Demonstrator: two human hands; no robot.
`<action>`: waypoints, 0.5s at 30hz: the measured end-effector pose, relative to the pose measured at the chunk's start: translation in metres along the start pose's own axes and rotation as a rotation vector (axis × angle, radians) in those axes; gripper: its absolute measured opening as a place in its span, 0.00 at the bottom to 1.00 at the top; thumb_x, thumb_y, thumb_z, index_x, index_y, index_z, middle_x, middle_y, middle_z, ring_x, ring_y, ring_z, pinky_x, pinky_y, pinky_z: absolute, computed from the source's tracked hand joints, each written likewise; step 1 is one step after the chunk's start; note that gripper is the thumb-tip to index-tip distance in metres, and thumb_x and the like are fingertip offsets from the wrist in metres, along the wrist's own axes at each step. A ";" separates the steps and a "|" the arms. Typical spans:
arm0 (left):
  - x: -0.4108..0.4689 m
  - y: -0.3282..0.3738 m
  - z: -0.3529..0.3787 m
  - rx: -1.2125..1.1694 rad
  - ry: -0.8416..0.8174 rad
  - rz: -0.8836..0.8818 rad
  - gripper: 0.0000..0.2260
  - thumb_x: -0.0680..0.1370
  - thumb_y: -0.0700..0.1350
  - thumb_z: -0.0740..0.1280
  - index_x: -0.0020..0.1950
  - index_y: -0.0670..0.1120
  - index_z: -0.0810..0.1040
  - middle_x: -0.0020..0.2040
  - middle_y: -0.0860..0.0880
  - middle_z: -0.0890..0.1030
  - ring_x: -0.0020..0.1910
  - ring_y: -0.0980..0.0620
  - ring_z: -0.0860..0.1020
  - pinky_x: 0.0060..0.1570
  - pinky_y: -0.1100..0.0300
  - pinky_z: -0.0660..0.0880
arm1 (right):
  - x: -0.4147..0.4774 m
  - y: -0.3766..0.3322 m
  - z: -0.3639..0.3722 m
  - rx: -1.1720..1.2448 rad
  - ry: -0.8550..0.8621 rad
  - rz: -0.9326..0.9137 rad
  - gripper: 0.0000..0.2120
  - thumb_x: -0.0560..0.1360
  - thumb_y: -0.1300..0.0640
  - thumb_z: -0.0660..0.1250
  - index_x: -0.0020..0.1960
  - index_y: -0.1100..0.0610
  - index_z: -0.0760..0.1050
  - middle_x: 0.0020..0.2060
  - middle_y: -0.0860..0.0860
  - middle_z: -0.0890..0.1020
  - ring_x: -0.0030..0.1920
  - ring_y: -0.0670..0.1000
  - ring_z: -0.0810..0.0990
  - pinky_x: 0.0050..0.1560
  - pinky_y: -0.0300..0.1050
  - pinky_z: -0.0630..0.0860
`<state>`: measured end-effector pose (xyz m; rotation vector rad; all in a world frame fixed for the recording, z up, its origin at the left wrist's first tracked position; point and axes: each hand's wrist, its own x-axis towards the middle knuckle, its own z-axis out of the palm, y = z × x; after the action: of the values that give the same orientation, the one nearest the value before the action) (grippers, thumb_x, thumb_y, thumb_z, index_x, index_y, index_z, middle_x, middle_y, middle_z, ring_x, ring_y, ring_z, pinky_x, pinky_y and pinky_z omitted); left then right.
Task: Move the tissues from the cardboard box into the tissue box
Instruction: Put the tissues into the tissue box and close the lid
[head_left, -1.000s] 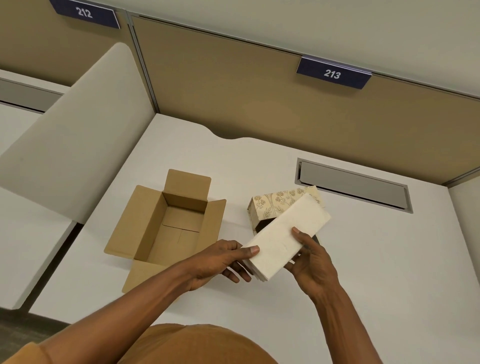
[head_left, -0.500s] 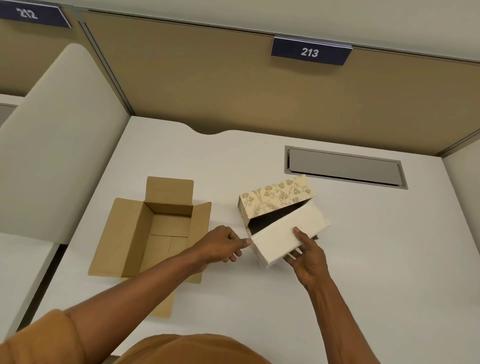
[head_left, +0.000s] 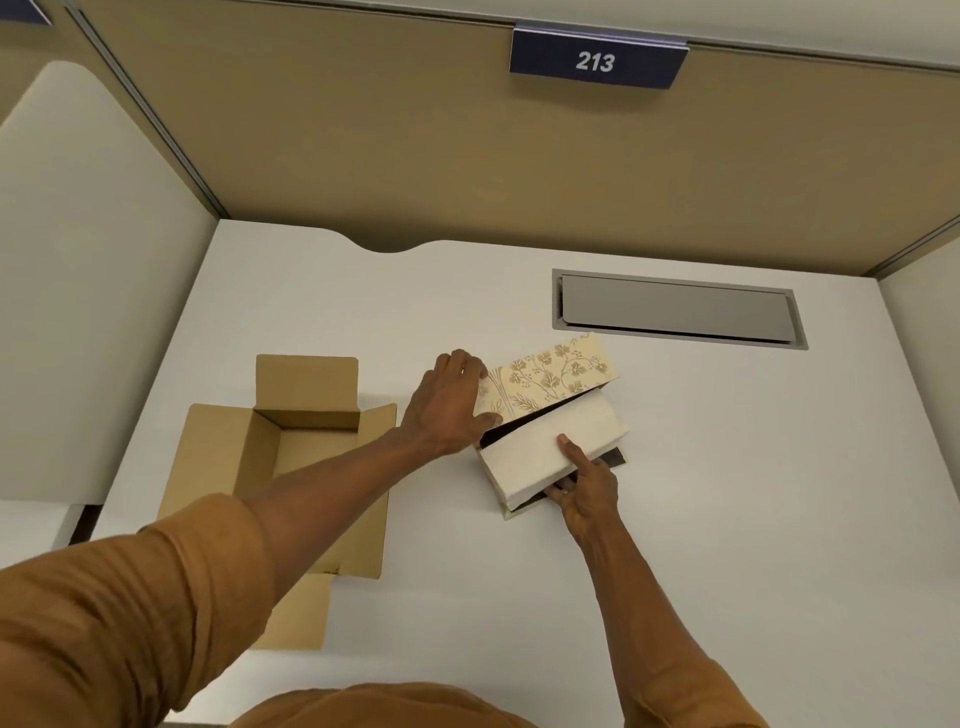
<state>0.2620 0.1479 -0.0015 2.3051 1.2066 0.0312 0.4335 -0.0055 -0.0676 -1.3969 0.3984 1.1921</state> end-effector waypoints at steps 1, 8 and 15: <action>0.003 -0.001 0.001 0.022 -0.012 0.004 0.32 0.76 0.54 0.79 0.73 0.41 0.72 0.71 0.43 0.75 0.68 0.41 0.73 0.64 0.46 0.74 | 0.003 0.000 0.000 0.003 0.005 0.001 0.22 0.75 0.63 0.80 0.66 0.56 0.77 0.61 0.57 0.86 0.62 0.60 0.84 0.52 0.64 0.85; 0.007 -0.002 0.008 0.073 -0.068 -0.002 0.35 0.77 0.57 0.77 0.77 0.43 0.69 0.71 0.43 0.77 0.68 0.41 0.75 0.70 0.46 0.68 | 0.017 -0.001 0.000 0.005 0.037 -0.015 0.28 0.74 0.62 0.82 0.70 0.59 0.75 0.65 0.59 0.84 0.66 0.61 0.84 0.51 0.62 0.86; 0.006 0.001 0.009 0.116 -0.048 0.006 0.33 0.77 0.57 0.78 0.75 0.43 0.71 0.68 0.43 0.79 0.65 0.41 0.77 0.69 0.46 0.68 | 0.025 0.001 0.003 0.008 0.056 -0.029 0.23 0.73 0.62 0.83 0.63 0.58 0.77 0.66 0.60 0.84 0.66 0.61 0.84 0.49 0.62 0.87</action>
<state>0.2687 0.1479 -0.0096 2.3944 1.2064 -0.0940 0.4421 0.0066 -0.0879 -1.4272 0.4198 1.1289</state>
